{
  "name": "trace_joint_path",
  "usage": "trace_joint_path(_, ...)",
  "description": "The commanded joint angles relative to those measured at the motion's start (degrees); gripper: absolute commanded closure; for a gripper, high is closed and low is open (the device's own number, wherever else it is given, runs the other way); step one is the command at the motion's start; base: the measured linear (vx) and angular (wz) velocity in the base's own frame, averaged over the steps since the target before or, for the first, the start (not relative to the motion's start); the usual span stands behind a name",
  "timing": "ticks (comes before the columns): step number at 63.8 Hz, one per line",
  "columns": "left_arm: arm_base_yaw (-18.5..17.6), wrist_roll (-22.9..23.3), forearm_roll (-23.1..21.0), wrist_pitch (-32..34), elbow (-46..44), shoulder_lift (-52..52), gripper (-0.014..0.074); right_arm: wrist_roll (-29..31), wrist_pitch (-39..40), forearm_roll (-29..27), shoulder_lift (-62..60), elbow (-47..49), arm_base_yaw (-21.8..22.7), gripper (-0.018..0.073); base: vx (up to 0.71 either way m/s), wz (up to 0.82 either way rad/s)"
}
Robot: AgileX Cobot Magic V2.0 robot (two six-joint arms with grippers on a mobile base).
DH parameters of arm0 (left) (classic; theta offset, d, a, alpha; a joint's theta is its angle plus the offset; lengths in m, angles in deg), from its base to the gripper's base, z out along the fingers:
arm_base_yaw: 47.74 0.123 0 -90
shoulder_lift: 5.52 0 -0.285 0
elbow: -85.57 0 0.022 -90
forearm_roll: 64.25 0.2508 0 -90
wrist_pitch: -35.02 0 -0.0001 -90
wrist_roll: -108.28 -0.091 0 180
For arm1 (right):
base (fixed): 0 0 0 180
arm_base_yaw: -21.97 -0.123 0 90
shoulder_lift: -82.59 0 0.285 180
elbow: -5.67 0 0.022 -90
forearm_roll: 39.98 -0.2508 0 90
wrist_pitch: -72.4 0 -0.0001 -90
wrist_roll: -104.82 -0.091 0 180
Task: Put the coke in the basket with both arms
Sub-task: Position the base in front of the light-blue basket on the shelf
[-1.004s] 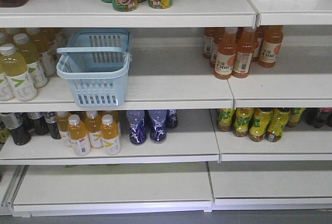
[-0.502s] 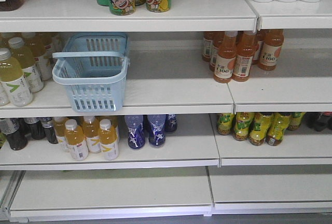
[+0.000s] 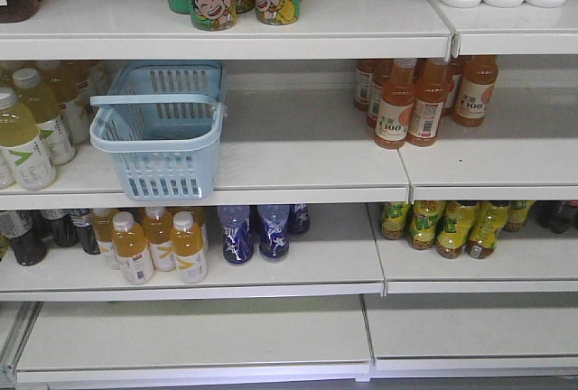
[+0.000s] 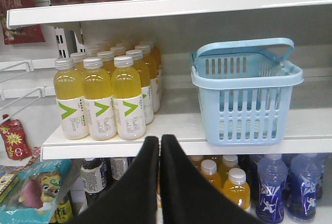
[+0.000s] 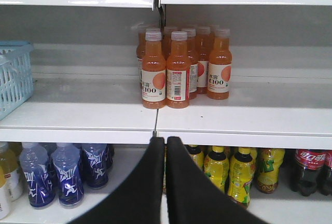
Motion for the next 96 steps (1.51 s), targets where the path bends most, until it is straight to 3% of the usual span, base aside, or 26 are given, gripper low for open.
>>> trace_joint_path(1, -0.1, 0.7, -0.2, 4.1, 0.4, -1.1, 0.0603, 0.2, 4.4, 0.2, -1.0, -0.8, 0.3, 0.0564, 0.03, -0.01)
trace_joint_path(64, -0.1, 1.0, -0.6, 4.7, 0.4, -1.1, 0.0603, 0.2, 4.4, 0.2, -1.0, -0.8, 0.3, 0.0564, 0.00, 0.00)
trace_joint_path(71, -0.1, 3.3, -7.6, 5.7, 0.4, -1.1, 0.0603, 0.2, 4.4, 0.2, -1.0, -0.8, 0.3, 0.0564, 0.00, 0.00)
trace_joint_path(80, -0.1, 15.7, -27.4, 10.1, 0.4, -1.1, 0.0603, 0.2, 4.4, 0.2, -1.0, -0.8, 0.3, 0.0564, 0.00, 0.00)
trace_joint_path(85, -0.1, 18.1, -34.5, 10.6, 0.4, -1.1, 0.0603, 0.2, 4.4, 0.2, -1.0, -0.8, 0.3, 0.0564, 0.00, 0.00)
trace_joint_path(96, -0.1, 18.1, -40.2, 11.8, 0.4, -1.1, 0.0603, 0.2, 4.4, 0.2, -1.0, -0.8, 0.3, 0.0564, 0.00, 0.00)
